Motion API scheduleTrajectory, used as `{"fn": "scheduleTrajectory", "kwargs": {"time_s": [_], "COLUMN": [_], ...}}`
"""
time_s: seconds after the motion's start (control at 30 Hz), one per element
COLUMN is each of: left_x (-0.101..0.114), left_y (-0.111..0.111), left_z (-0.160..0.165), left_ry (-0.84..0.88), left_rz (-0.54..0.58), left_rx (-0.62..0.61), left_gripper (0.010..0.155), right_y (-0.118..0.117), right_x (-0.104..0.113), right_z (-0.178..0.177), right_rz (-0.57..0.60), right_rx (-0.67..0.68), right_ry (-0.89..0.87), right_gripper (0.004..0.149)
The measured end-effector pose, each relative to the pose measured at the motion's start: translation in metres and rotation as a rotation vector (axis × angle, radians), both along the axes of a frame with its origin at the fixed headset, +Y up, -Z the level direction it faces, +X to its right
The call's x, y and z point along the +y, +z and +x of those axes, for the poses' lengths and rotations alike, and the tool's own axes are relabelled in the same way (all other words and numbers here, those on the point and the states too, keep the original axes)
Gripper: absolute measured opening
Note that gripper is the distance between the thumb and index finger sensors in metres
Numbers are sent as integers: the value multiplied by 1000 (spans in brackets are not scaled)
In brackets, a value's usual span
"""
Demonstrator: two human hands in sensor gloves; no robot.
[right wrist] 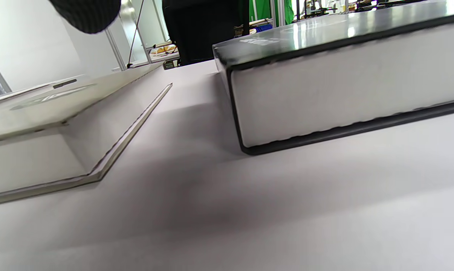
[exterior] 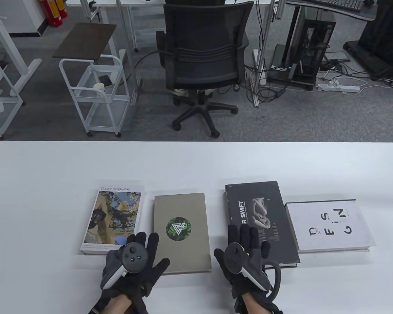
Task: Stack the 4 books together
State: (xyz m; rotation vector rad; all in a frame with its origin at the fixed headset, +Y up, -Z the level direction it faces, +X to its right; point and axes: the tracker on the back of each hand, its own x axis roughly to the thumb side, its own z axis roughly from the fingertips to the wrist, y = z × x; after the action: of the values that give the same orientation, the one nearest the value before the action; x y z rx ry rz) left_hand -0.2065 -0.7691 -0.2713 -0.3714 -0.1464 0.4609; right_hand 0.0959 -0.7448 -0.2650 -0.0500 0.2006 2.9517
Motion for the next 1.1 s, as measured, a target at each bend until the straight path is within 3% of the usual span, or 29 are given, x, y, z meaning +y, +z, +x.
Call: {"fn": "scheduleTrajectory", "kwargs": {"time_s": [0.33,0.5,0.6,0.77,0.9,1.1], "left_x": [-3,0,2,2,2,2], "left_y": [0,-1,-1,0,0,1], "left_z": [2,0,-2,-4,-4,-3], "left_ry": [-15,-3,3,8,15,12], "left_rz": [-14,-4,-1,-13,-14,-22], "left_rx": [-13,-2,5,12,13,4], "left_gripper": [81,81,81,81,81,81], "right_y": [-2,6,10,17,17,21], "right_x": [-2,7,3,-13,-21,-8], "right_z": [33,9,-21,-72,-76,-74], "right_rz": [-23,45,7,-99,-131,-47], "right_rx": [-125,53,214,382,387,389], "right_ry": [-117,-144,-183,48,91,44], "right_gripper": [78,72,67,68,69,61]}}
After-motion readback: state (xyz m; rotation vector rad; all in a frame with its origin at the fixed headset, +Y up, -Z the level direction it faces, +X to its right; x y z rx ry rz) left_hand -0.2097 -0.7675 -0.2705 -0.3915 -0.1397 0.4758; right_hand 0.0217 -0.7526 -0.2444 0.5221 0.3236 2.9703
